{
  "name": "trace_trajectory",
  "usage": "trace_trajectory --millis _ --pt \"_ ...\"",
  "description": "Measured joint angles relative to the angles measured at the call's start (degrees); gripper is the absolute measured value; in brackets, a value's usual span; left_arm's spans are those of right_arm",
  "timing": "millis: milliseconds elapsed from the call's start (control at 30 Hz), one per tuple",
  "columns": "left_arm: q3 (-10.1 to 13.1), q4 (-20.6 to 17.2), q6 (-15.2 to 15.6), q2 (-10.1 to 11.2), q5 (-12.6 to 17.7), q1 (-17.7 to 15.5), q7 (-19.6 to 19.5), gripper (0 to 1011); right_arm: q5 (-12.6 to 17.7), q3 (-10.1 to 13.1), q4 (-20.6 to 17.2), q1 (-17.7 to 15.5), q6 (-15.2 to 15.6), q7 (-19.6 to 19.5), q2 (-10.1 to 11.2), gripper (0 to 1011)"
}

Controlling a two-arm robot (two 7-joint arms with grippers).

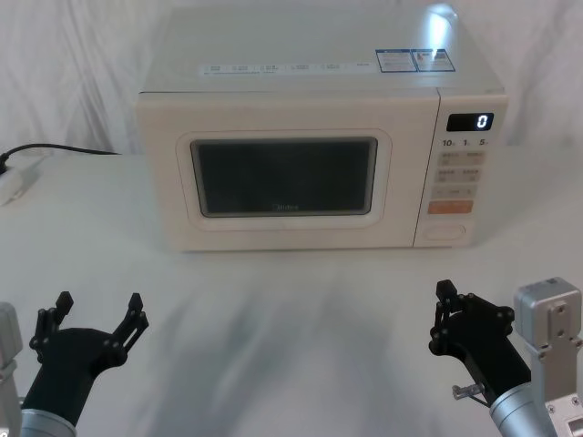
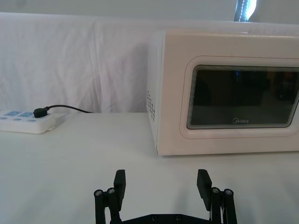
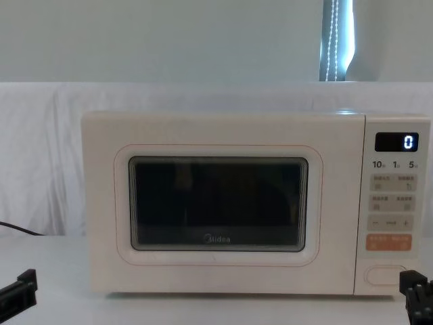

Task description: Press the button to open the microwave door with one hand; close the microwave door with the other hand.

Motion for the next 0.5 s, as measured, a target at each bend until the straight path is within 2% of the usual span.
trace_trajectory --millis 167,500 --pt "0.0 0.0 0.0 0.0 0.0 0.0 0.0 1001 -0.5 0.8 -0.2 0.0 0.5 0.0 -0.6 0" --pt "0.0 0.0 0.0 0.0 0.0 0.0 0.0 1001 -2.9 2.5 -0.3 2.1 6.1 -0.8 -3.1 0"
